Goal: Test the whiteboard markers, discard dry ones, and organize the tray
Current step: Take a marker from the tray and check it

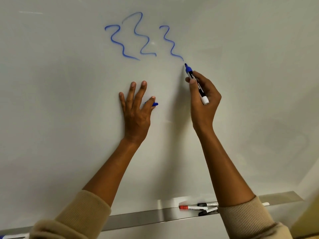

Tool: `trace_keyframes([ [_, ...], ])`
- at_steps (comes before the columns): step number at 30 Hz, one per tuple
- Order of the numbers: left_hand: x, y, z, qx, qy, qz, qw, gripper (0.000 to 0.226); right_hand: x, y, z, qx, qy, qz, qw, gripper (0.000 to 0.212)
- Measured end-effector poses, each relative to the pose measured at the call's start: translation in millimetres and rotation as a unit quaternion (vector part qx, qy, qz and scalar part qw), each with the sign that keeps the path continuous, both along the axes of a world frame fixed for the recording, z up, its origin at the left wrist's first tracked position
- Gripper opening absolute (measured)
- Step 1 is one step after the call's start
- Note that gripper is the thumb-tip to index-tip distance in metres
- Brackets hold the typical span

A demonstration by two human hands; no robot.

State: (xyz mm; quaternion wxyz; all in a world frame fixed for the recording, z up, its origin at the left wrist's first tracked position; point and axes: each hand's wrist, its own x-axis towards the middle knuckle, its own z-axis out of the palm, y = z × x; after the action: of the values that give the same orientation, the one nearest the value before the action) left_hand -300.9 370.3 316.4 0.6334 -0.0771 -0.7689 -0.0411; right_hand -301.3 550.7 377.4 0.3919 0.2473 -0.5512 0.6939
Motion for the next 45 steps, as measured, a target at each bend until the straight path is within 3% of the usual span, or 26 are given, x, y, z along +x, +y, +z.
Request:
trace_keyframes([
  [5,30,10,-19,0.082,-0.063,-0.123,0.987,0.022,27,14,-51,0.005,-0.088,0.112,0.990,0.028],
  [7,44,15,-43,0.136,-0.088,-0.188,0.969,0.020,39,16,-82,-0.014,-0.132,0.168,0.977,0.038],
  [10,69,24,-83,0.257,-0.165,-0.262,0.916,0.023,58,16,-127,-0.047,-0.200,0.224,0.953,0.065],
  [13,89,29,-118,0.376,-0.236,-0.290,0.848,0.026,74,14,-164,-0.043,-0.245,0.240,0.938,0.062],
  [16,105,29,-145,0.432,-0.276,-0.294,0.807,0.024,84,9,-192,-0.013,-0.284,0.235,0.930,0.062],
  [23,134,17,-176,0.430,-0.351,-0.286,0.781,0.021,91,1,-237,0.039,-0.345,0.263,0.900,0.066],
  [31,168,-12,-199,0.440,-0.478,-0.305,0.696,0.013,92,-27,-271,0.030,-0.465,0.346,0.814,0.068],
  [36,180,-35,-217,0.475,-0.501,-0.295,0.660,0.022,110,-71,-292,0.029,-0.510,0.360,0.781,0.051],
  [45,205,-140,-244,0.487,-0.539,-0.275,0.630,0.014,132,-172,-323,0.037,-0.571,0.383,0.725,0.035],
])
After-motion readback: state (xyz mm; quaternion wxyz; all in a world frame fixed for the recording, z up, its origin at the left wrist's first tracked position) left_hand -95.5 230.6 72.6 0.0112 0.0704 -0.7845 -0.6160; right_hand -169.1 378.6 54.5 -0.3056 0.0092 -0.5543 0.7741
